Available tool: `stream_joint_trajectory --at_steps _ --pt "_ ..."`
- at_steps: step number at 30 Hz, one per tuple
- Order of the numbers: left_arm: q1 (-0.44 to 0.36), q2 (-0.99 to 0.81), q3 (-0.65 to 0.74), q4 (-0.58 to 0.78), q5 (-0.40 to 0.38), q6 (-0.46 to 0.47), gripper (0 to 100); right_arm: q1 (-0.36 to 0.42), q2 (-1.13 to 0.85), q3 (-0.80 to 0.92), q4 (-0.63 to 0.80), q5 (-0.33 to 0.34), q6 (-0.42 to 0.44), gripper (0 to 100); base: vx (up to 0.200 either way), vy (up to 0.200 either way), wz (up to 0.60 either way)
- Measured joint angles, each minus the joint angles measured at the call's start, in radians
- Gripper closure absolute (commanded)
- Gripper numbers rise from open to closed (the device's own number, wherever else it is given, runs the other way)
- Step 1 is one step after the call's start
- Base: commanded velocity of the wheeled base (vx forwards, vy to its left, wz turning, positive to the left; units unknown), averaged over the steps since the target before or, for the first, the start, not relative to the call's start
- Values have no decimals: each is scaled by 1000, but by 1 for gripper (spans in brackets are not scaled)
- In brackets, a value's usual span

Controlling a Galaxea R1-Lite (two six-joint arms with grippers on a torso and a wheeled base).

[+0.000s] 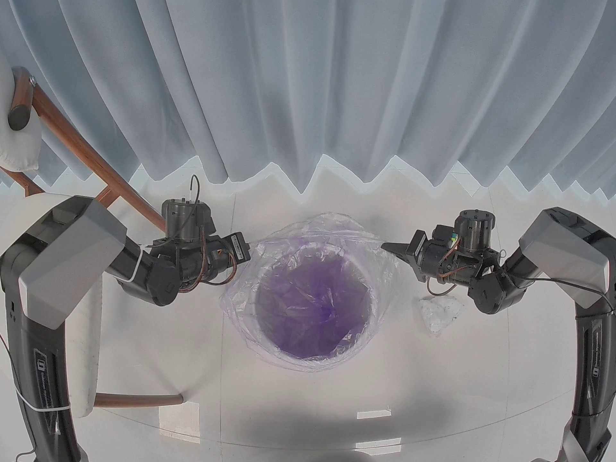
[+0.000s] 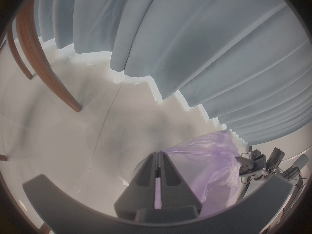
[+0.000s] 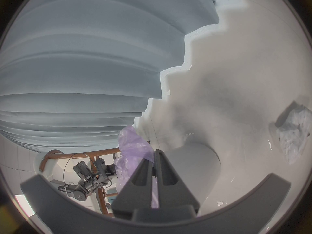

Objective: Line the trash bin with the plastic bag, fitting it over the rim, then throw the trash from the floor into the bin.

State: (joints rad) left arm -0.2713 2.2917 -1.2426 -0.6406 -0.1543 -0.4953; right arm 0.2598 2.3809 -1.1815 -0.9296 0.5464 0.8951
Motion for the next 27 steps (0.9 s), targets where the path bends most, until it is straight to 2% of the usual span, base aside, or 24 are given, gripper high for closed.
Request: stream_joint_trajectory --at_steps 6,16,22,27 --pt "-3 64 -53 -25 56 0 100 9 18 -82 72 -9 1 100 0 0 0" --pt "-6 147 -90 -33 102 7 100 26 111 -191 145 -117 -9 100 0 0 0" --pt "-14 162 -58 -54 109 10 100 38 143 -176 141 -161 -25 100 0 0 0" --pt "-14 151 -6 -68 111 10 100 40 153 -122 111 -183 -79 100 0 0 0"
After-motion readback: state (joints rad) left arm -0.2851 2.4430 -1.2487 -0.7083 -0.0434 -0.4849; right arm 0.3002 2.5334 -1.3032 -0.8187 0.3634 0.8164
